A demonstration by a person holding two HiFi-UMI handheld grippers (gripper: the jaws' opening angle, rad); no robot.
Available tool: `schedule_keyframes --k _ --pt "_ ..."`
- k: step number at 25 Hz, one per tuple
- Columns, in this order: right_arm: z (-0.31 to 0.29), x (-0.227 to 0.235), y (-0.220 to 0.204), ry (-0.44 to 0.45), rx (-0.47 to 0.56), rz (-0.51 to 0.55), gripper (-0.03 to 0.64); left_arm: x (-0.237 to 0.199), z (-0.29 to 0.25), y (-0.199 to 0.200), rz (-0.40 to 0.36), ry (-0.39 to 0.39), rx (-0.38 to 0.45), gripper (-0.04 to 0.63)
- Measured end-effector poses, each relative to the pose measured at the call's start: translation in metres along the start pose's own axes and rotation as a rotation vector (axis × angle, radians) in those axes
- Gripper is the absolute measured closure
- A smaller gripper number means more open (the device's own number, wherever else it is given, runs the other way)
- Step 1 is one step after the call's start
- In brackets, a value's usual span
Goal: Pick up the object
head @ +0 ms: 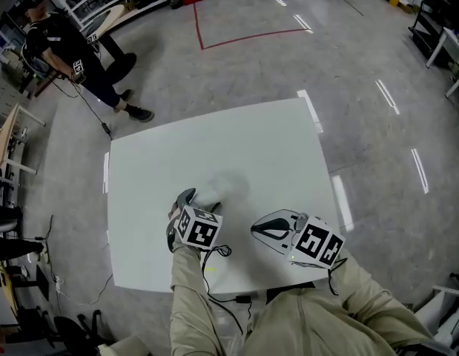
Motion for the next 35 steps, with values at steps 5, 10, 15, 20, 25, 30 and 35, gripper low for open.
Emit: schedule_keyframes --k 5,10,15,20,25,30,35 --pt "0.006 -0.001 0.000 -0.005 0.006 -0.002 0.614 -0.007 0.000 0.001 -0.020 0.102 -0.010 0.383" --pt "0.007 -0.002 0.000 -0.008 0.011 -0.001 0.614 -0.007 0.001 -0.002 -0.013 0.123 -0.024 0.400" --pt "0.016 0.003 0.002 -0.014 0.014 0.004 0.614 -0.009 0.012 0.006 0.089 0.111 0.026 0.403" --pt "0.018 0.006 0.005 -0.019 0.013 0.013 0.614 -0.020 0.034 0.014 0.203 0.109 0.126 0.403" --pt "0.018 0.004 0.019 -0.026 0.028 0.050 0.614 -0.029 0.079 0.029 0.297 0.105 0.288 0.403" --pt "0.026 -0.001 0.036 -0.035 0.048 0.111 0.614 -0.027 0.136 0.041 0.369 0.101 0.462 0.402" --pt "0.048 -0.011 0.054 -0.049 0.083 0.181 0.614 -0.019 0.195 0.053 0.418 0.103 0.615 0.402"
Point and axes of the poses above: the fingertips, and each gripper's own axes: z backward along the fingers, x to its right, y out of its top, the point moved 2 cm from there along z, backward along the fingers, and after that the axes turned 13 degrees about y, right-handed, at the moved point
